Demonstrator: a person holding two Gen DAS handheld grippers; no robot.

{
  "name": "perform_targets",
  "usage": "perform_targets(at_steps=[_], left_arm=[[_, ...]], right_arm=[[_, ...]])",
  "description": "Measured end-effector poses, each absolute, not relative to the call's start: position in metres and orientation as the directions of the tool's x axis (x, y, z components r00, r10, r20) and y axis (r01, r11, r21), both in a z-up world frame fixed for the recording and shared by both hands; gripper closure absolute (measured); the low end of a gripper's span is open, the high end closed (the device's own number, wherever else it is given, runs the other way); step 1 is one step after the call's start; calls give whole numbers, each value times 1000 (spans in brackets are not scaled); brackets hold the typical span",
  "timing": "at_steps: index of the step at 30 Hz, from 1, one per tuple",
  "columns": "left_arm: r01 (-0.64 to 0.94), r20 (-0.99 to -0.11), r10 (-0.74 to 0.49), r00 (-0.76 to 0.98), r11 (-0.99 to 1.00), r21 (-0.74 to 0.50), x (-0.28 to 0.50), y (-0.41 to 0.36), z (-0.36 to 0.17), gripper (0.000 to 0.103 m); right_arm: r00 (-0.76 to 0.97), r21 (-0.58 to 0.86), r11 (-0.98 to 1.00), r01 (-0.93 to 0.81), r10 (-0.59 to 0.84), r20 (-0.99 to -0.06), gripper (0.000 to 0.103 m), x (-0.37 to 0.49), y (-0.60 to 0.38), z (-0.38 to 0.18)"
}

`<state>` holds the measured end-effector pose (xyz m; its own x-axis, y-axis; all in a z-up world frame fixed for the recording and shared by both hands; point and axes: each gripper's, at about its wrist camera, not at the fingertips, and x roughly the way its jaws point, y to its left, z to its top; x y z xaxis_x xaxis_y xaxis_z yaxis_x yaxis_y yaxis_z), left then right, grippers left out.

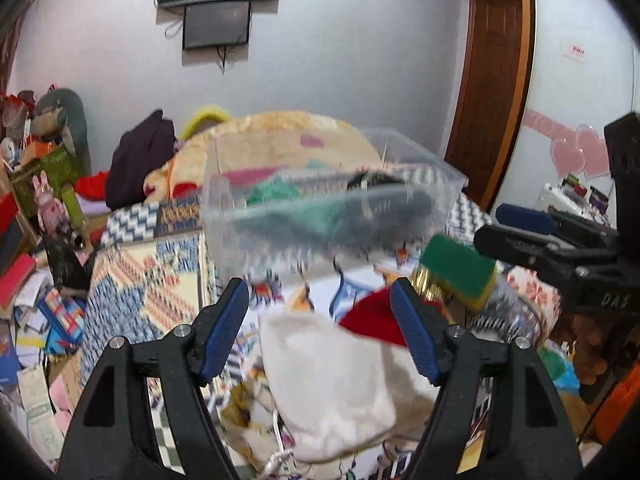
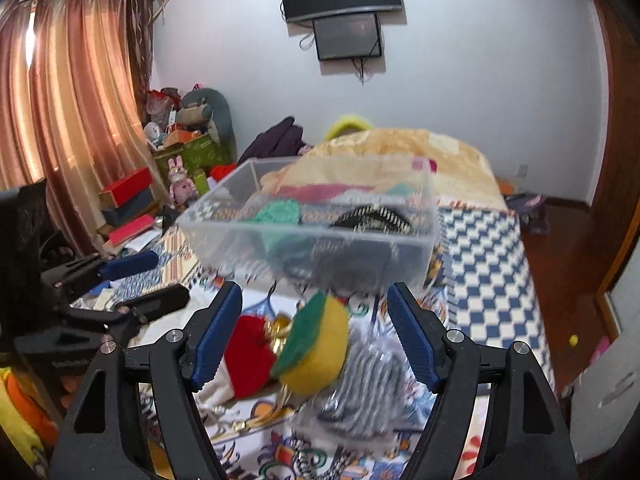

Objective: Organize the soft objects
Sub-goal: 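Grasp the white cloth bag with the left tool while the right tool grasps the yellow-green sponge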

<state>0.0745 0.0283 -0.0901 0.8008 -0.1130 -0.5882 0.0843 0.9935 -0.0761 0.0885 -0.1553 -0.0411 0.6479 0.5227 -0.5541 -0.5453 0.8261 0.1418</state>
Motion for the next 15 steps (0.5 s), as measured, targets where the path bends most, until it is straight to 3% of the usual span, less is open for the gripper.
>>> perform_targets(at_steps=[10, 15], left_arm=[[0, -634, -96, 767, 989, -150, 74, 50, -119, 30], [3, -624, -75, 778, 993, -115, 72, 46, -121, 38]], right_arm=[[604, 164, 817, -553, 529, -597, 34, 78, -152, -69], [598, 151, 817, -556, 520, -611, 55, 77, -147, -71]])
